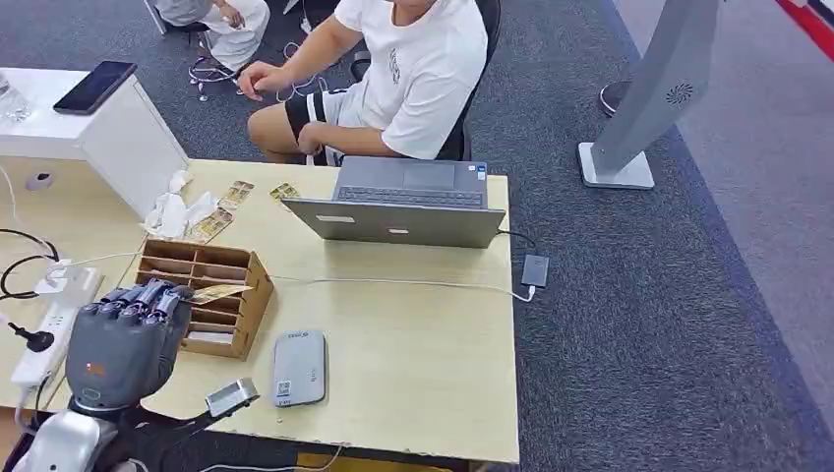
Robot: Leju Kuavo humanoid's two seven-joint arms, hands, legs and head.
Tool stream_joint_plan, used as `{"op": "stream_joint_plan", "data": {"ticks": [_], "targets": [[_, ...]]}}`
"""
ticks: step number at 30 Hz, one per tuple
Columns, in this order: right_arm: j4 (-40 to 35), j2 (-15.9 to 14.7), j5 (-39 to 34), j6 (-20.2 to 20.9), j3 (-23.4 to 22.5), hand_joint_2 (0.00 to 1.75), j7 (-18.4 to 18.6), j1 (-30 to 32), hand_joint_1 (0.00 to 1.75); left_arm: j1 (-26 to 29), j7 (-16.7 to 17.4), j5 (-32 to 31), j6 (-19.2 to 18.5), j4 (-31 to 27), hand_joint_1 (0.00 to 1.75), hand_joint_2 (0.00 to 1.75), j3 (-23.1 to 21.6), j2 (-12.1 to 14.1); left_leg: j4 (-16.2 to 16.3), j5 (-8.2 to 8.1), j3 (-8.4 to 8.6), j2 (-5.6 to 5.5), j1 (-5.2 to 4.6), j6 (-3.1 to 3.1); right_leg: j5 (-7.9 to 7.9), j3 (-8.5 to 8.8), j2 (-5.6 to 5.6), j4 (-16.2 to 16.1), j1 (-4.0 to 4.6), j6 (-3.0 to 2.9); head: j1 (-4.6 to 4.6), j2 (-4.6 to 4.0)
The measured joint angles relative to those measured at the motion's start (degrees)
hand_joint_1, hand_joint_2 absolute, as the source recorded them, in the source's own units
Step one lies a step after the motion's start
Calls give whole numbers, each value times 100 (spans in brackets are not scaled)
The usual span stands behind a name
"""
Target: Pass the card to the sensor for recognition and then transmit it.
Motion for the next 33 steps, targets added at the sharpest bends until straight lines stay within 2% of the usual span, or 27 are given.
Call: {"op": "stream_joint_plan", "data": {"ticks": [4, 8, 14, 18, 23, 33], "targets": [[0, 0, 114, 33, 0, 0, 15, -5, 0, -322, -57, 53, 253, -18, 175, 175, -11, -68, 0, 2, -1, -6, 0, 1, 0, 2, -6, 0, 0, 0, 2, 0], [0, 0, 289, 107, 31, 0, 77, -22, 0, -1063, -61, 61, 312, 249, 175, 175, 4, -96, 0, 10, -1, -16, 0, 3, 4, 8, -20, 0, 0, 0, 4, 0], [-2, 0, 531, 182, 197, 0, 271, -114, 0, -2474, -83, -109, 330, 1461, 175, 175, 127, -85, 0, 24, 2, -18, 0, 0, 14, 8, -22, 4, 1, -5, 2, 0], [-2, 0, 533, 216, 289, 0, 304, -138, 0, -3160, -144, -9, 142, 2208, 175, 175, 138, -72, 1, 25, 0, -16, 0, 0, 15, 7, -18, 4, 0, -6, 0, 2], [-2, 0, 533, 219, 304, 0, 302, -139, 0, -3428, -148, 9, 126, 2586, 175, 175, 138, -72, 1, 21, -6, -12, 0, -1, 14, -1, -12, 3, 0, -6, 0, 0], [-2, 0, 533, 208, 310, 0, 313, -137, 0, -3595, -151, -4, 87, 2798, 175, 175, 133, -98, 1, 20, -10, -11, 0, 2, 13, -9, -13, 3, 0, -5, 2, 0]]}}
